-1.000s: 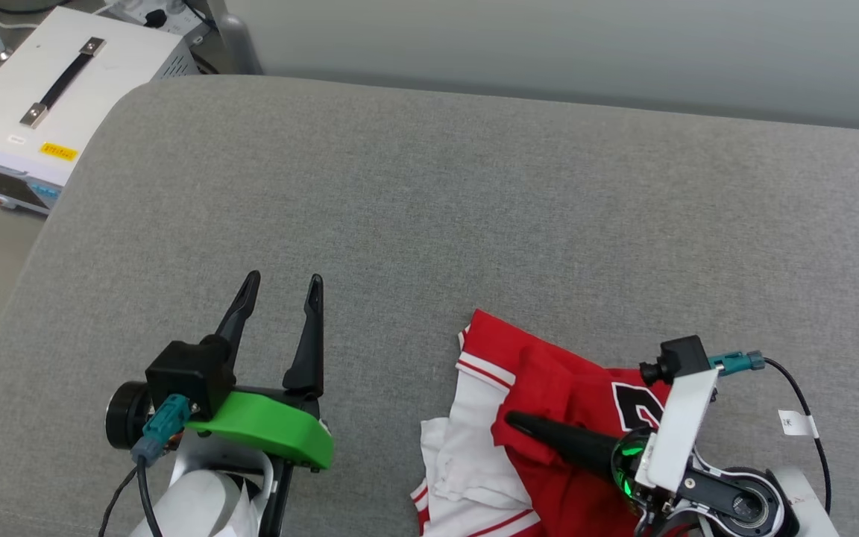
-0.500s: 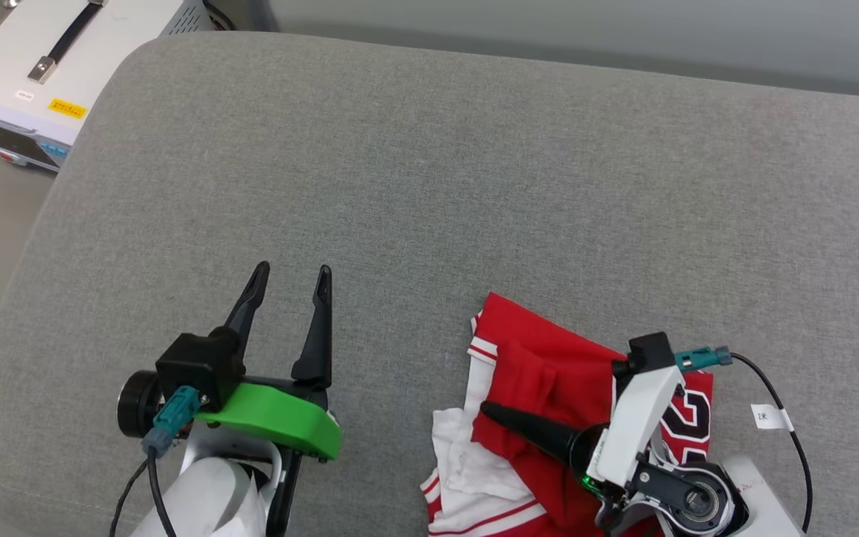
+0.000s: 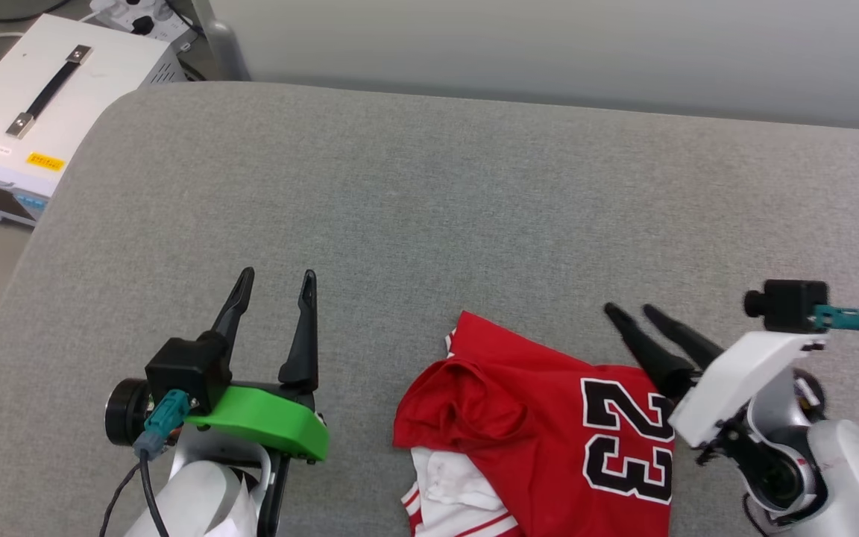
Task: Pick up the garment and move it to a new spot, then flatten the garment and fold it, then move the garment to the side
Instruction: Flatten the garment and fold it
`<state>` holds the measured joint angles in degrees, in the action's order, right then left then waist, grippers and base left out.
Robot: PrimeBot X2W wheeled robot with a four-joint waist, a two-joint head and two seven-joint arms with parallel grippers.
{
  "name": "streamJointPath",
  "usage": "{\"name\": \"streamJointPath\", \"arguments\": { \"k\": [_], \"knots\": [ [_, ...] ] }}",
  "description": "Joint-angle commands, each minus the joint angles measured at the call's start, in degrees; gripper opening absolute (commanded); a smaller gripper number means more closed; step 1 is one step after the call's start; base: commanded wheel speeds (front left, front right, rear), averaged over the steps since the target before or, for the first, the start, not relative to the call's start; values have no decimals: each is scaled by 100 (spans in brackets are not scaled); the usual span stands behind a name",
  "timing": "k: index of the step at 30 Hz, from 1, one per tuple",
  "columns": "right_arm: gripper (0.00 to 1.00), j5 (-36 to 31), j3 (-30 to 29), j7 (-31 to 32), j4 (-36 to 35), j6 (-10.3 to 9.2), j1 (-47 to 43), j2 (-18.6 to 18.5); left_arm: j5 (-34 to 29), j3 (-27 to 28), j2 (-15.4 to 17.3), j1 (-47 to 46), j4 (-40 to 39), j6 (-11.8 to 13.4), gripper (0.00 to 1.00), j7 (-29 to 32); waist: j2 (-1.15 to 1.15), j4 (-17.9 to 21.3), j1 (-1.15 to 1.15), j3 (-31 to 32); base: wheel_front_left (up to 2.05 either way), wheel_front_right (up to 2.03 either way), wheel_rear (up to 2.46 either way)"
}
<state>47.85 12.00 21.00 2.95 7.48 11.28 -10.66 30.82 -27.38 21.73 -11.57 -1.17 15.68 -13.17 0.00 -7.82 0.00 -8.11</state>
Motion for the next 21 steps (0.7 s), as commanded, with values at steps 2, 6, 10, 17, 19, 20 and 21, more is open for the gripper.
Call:
{"name": "streamJointPath", "arguments": {
  "k": [2,6,10,17,19,20,21],
  "knots": [
    [100,-702,-403,-382,0,1,-163,-10,44,40,32,110,30,58,100,-51,0,174,0,150,0,0,0],
    [100,-1827,-1165,-947,-164,1,-372,168,48,133,45,170,89,98,100,-90,0,323,0,254,0,0,0],
    [100,-2533,-1637,-1461,-485,1,-562,347,44,227,52,280,174,110,100,-129,0,482,0,347,0,0,0],
    [100,-3171,-1730,-2158,-1072,1,-1040,416,-20,396,19,515,259,70,100,-172,0,682,0,587,0,0,0],
    [100,-3312,-1680,-2180,-1226,1,-1221,435,-54,430,18,608,282,49,100,-176,0,715,0,674,0,0,0],
    [100,-3362,-1659,-2167,-1287,1,-1310,444,-70,435,18,646,294,38,100,-177,0,724,0,704,0,0,0],
    [100,-3419,-1643,-2137,-1355,1,-1418,457,-82,442,16,689,301,20,100,-179,0,733,0,735,0,0,0]
  ]
}}
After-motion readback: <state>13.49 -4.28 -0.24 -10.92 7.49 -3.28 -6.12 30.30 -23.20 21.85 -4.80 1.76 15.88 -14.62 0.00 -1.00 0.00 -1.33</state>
